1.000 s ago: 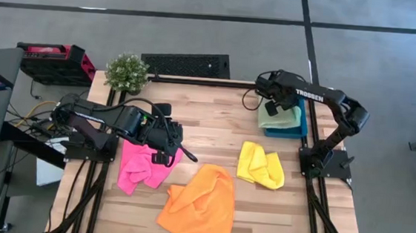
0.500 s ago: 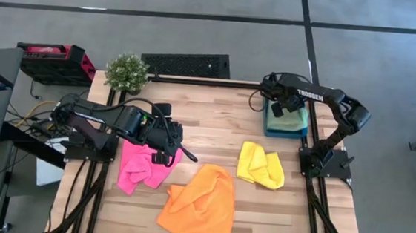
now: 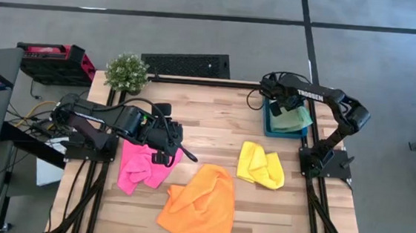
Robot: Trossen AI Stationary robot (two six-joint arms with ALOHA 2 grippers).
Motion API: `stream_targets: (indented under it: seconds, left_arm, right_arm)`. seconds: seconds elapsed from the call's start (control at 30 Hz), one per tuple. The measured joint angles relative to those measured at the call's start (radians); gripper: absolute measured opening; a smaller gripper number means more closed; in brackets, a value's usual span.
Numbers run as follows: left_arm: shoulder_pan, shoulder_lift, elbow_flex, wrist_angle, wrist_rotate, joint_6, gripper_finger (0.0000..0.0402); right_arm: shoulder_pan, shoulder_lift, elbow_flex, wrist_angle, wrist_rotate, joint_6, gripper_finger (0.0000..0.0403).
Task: Fold microfiber towels
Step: Put the green folded microfiber towel into the bin, then fold the pink microfiber towel
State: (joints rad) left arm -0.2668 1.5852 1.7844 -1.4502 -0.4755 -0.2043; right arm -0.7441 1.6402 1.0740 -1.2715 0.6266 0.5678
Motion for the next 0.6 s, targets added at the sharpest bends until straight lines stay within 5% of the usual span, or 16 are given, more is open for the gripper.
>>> stream_targets:
  seconds: [0.6]
  left_arm:
    - [0.000, 0.000, 0.000, -0.031, -0.001, -0.053, 0.0160]
  right_arm:
    - [0.003, -0.001, 0.012, 0.004, -0.001, 0.002, 0.0207]
